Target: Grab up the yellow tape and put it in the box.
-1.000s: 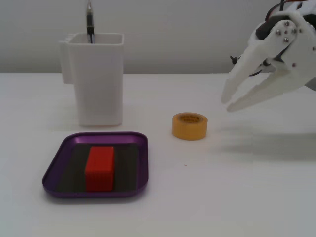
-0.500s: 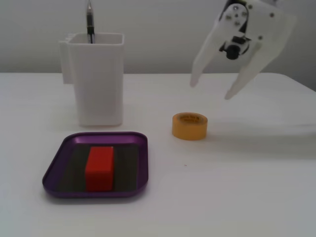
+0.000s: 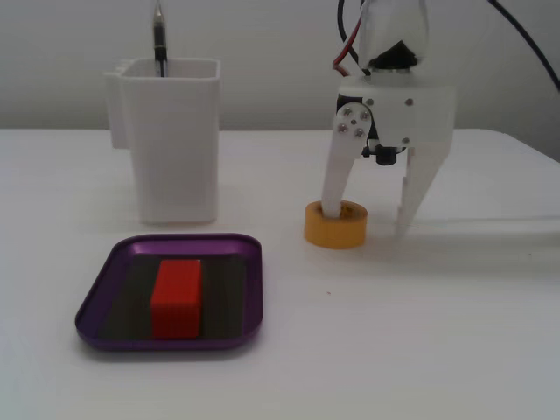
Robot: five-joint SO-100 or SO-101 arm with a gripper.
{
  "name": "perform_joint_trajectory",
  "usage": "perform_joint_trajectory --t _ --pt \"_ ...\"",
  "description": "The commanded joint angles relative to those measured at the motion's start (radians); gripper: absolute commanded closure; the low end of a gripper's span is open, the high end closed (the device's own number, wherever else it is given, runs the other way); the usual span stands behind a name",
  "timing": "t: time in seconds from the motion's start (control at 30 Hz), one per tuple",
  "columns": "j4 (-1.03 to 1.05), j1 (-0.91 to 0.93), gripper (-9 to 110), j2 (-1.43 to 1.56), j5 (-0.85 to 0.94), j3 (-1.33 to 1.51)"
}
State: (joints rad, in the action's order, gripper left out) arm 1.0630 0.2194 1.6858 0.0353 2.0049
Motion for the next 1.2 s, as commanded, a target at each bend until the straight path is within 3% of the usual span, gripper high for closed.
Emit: perform_joint_trajectory --t 0.0,0.13,0.43,0.73,1.17 --pt "-0.044 0.034 84 0.002 0.006 -0.017" --pt "-0.052 0.052 103 0.012 -0.006 -0.005" --pt "0.040 0.028 102 0.202 -0.011 -0.020" --pt "0.032 -0.295 102 0.574 -0.008 -0.018" --pt "-0.304 -0.334 102 0.124 -0.006 -0.117"
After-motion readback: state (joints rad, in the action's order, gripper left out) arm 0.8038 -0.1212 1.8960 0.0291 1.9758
